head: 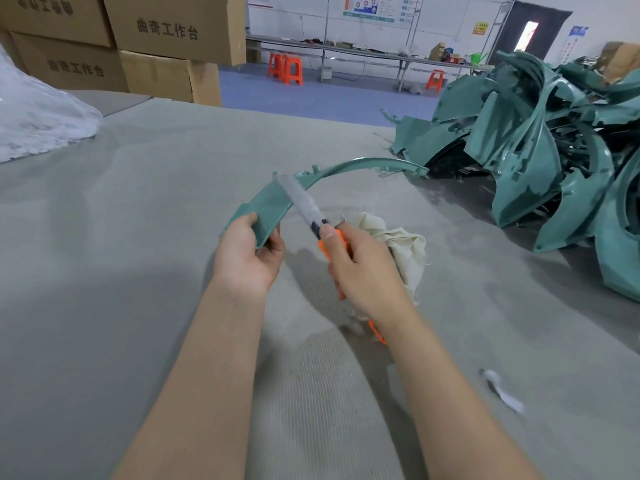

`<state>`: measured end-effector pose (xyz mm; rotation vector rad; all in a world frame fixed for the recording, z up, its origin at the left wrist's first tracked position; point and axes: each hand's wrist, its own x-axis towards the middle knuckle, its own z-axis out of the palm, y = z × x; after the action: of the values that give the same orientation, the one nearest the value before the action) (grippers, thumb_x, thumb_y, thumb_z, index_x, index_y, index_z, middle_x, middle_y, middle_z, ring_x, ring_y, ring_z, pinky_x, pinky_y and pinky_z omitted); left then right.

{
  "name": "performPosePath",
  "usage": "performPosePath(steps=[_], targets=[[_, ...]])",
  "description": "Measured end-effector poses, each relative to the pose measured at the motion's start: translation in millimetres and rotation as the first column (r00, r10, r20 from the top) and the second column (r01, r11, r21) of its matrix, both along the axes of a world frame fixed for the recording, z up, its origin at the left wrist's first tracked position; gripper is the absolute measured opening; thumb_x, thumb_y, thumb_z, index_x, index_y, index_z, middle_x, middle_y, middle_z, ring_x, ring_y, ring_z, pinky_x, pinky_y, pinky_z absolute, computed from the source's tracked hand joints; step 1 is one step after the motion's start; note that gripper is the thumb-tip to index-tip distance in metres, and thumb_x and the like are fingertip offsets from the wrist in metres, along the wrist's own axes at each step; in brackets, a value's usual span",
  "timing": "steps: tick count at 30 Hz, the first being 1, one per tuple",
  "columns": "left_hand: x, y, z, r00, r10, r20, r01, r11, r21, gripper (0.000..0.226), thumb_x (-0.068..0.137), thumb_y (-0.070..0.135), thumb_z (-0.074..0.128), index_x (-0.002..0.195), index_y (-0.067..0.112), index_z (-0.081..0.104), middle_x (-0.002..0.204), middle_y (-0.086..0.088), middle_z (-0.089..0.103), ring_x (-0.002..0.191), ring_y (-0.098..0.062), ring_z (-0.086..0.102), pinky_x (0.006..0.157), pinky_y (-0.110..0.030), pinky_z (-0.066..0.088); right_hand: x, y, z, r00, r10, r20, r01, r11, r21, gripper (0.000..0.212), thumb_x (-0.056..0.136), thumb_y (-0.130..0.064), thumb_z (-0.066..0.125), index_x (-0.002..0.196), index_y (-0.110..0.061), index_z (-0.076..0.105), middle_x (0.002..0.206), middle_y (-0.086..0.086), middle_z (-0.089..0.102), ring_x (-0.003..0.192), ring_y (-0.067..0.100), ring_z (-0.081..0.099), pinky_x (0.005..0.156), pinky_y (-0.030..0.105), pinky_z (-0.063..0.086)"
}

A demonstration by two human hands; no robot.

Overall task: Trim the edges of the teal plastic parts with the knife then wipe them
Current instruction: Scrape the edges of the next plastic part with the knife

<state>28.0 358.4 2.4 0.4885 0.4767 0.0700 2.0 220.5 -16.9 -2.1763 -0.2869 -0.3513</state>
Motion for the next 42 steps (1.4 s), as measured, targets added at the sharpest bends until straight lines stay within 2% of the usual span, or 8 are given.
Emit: performPosePath(steps=[4,11,21,24,27,32,37,42], targets=[[-2,1,1,1.0,-0.008,0.003,0.008,1.0,-0.022,0.013,0.096,0.006,0.044,0.099,0.011,0.056,0.087,-0.007,0.058,0.065,-0.013,0.055,0.038,-0.012,0.042,6,-9,0,0.993,-0.118,0.0,0.117,0.99,0.082,0.04,0.099,-0.046,0.04,0.073,-0.017,0.046,0.058,0.003,0.05,0.061,0.036,0.056,0.063,0.05,0.05],[-4,0,4,1.0,-0.012,-0.004,0.012,0.998,-0.054,0.015,0.097,0.005,0.043,0.091,0.011,0.056,0.087,-0.008,0.058,0.066,-0.013,0.056,0.038,-0.012,0.042,7,-7,0,0.997,-0.067,-0.024,0.069,0.994,0.084,0.04,0.1,-0.044,0.041,0.07,-0.018,0.043,0.058,0.004,0.047,0.062,0.04,0.055,0.059,0.049,0.05],[-4,2,4,0.999,-0.032,0.003,0.032,0.996,-0.079,0.014,0.097,0.005,0.043,0.093,0.01,0.056,0.088,-0.007,0.06,0.065,-0.012,0.057,0.037,-0.012,0.041,7,-10,-2,0.998,-0.01,-0.054,0.015,0.995,0.099,0.04,0.1,-0.045,0.041,0.07,-0.018,0.045,0.051,-0.005,0.047,0.043,0.019,0.048,0.045,0.031,0.042],[-2,1,3,1.0,-0.027,0.009,0.028,0.996,-0.083,0.012,0.097,0.004,0.042,0.1,0.008,0.054,0.085,-0.008,0.058,0.063,-0.012,0.055,0.038,-0.012,0.042,4,-6,-2,0.997,0.061,-0.056,-0.062,0.998,-0.018,0.038,0.099,-0.044,0.043,0.066,-0.024,0.045,0.052,-0.004,0.05,0.046,0.02,0.05,0.048,0.038,0.047],[0,0,1,1.0,-0.008,0.006,0.008,0.995,-0.101,0.015,0.096,0.0,0.042,0.107,0.003,0.052,0.089,-0.01,0.057,0.062,-0.013,0.053,0.039,-0.012,0.043,0,1,-4,0.99,0.122,-0.075,-0.13,0.985,-0.114,0.039,0.098,-0.046,0.042,0.07,-0.019,0.047,0.058,0.006,0.054,0.051,0.024,0.053,0.055,0.045,0.052],[-2,0,1,1.0,-0.015,0.018,0.017,0.996,-0.085,0.01,0.096,0.003,0.043,0.099,0.004,0.052,0.083,-0.01,0.056,0.061,-0.013,0.055,0.039,-0.013,0.043,2,-4,-2,0.993,0.11,-0.045,-0.111,0.994,-0.01,0.037,0.099,-0.043,0.044,0.067,-0.024,0.047,0.055,0.0,0.05,0.043,0.014,0.05,0.044,0.037,0.05],[-2,1,2,0.999,-0.023,0.028,0.026,0.995,-0.095,0.012,0.097,0.004,0.042,0.094,0.006,0.053,0.085,-0.012,0.058,0.065,-0.016,0.057,0.041,-0.014,0.046,8,-11,-2,0.997,-0.078,0.021,0.075,0.99,0.116,0.04,0.098,-0.047,0.043,0.068,-0.02,0.042,0.057,0.001,0.047,0.059,0.035,0.051,0.062,0.053,0.05],[-3,0,3,0.999,-0.024,0.035,0.028,0.993,-0.112,0.013,0.097,0.003,0.042,0.092,0.005,0.053,0.084,-0.012,0.058,0.064,-0.016,0.057,0.042,-0.015,0.047,8,-11,-4,0.998,-0.062,0.012,0.06,0.991,0.118,0.04,0.098,-0.047,0.043,0.07,-0.018,0.043,0.055,-0.004,0.044,0.055,0.026,0.046,0.059,0.053,0.05]])
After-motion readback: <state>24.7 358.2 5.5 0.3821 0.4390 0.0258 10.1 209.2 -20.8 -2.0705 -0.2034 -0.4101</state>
